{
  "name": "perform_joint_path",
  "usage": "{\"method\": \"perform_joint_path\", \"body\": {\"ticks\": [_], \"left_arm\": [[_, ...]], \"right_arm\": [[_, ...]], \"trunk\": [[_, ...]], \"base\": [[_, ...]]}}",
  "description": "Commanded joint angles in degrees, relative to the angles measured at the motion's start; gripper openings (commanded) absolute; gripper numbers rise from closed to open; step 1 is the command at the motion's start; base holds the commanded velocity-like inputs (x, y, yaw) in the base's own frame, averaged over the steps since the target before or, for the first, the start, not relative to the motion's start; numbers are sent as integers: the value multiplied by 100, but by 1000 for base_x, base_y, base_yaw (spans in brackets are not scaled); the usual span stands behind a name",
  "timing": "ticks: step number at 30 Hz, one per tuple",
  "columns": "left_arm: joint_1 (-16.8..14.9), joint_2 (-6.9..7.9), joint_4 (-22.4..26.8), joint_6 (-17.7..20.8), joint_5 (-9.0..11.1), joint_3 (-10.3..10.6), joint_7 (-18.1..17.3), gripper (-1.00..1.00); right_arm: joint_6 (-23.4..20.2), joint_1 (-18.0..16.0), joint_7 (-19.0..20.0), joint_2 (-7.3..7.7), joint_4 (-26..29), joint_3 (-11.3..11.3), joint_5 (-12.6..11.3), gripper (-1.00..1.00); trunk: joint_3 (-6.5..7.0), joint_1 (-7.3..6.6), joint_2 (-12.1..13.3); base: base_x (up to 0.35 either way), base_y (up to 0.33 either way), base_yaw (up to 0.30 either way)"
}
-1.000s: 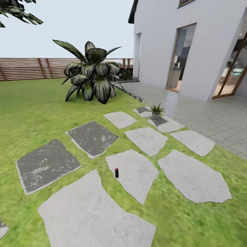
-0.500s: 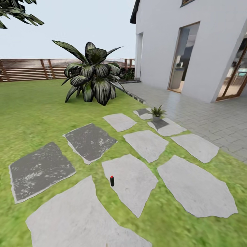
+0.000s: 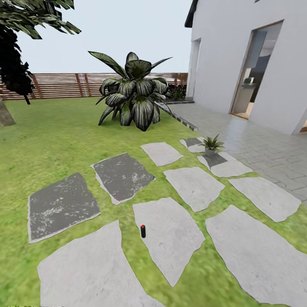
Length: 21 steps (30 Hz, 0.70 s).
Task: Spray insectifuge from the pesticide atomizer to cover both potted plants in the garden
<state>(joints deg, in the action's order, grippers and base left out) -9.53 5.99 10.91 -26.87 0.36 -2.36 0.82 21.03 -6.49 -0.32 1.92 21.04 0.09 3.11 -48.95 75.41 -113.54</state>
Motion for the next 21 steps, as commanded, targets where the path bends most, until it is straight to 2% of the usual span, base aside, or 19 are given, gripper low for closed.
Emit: {"method": "perform_joint_path", "body": {"ticks": [1,21], "left_arm": [[-5,-1,-7,-20,2,-18,-3,100],[-5,-1,-1,-20,3,-15,-3,100]], "right_arm": [[15,-2,-3,1,-3,0,32,100],[15,-2,-3,1,-3,8,32,100]], "trunk": [[-5,1,-2],[-89,1,-2]], "base": [[167,-250,279],[167,-249,257]]}}
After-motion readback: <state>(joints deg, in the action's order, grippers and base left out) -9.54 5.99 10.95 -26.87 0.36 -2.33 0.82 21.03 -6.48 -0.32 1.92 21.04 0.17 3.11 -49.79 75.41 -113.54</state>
